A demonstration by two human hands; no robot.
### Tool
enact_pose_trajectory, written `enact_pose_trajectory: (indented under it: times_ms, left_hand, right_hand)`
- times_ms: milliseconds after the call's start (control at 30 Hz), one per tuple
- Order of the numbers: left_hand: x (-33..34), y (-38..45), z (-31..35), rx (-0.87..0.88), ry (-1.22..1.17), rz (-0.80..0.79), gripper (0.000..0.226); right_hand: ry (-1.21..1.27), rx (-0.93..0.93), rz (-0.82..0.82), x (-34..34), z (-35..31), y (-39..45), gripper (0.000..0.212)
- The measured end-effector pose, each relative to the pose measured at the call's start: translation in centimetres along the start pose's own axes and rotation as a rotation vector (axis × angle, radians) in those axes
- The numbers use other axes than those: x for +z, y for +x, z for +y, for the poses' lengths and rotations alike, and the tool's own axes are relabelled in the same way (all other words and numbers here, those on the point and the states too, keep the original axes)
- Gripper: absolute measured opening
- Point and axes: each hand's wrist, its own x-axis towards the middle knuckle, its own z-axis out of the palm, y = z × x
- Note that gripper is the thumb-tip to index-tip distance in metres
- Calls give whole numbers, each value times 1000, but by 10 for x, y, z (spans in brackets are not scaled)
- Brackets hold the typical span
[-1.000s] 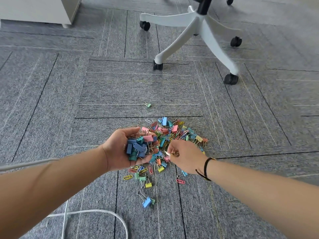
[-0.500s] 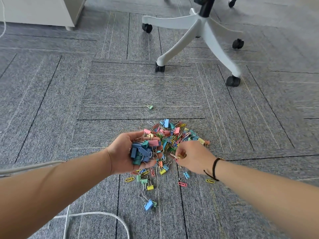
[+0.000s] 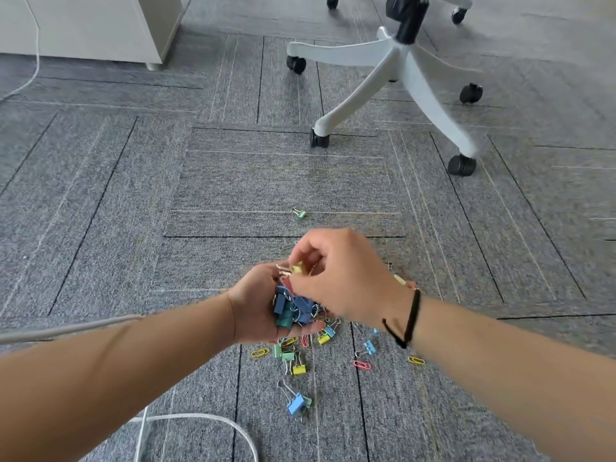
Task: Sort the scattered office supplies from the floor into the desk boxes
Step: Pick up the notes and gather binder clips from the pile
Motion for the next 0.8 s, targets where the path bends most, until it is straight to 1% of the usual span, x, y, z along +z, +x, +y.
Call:
enact_pose_trajectory:
  times_ms: [100,200,267,367,467,533,600,700,733,800]
  left_hand:
    - [-2,0,0,6,-11,-15,60]
    - [-2,-3,2,8,-40,-44,51]
    - [-4,-4,3,22,-44,-68,45]
    - [-3,-5,3,19,-33,-74,43]
    - [-2,-6,4,2,-35,-42,43]
    - [-4,-6,5,-4,-55,-21,48]
    - [-4,-7,7,-6,-71,-24,51]
    - [-3,-6,9,-1,-108,-17,54]
    - [-1,-8,10,-1,-125,-12,55]
    - [6,-12,12,8,-155,0,53]
  right_hand:
    - [-71,23,-16,10,-1,2,13]
    - [-92,88,-75,11,3,3,17]
    - [-79,87,-106,10,7,2,21]
    - [-83,64,-135,5,11,-2,25]
    - [-46,19,-97,-6,11,-4,21]
    - [22,13,-25,-17,14,-1,14]
    - [118,99,105,-30,24,5,14]
    - [320,372,256,-41,47,11,21]
    - [371,463,271,-42,54,11,24]
    - [494,631,229,-40,64,10,31]
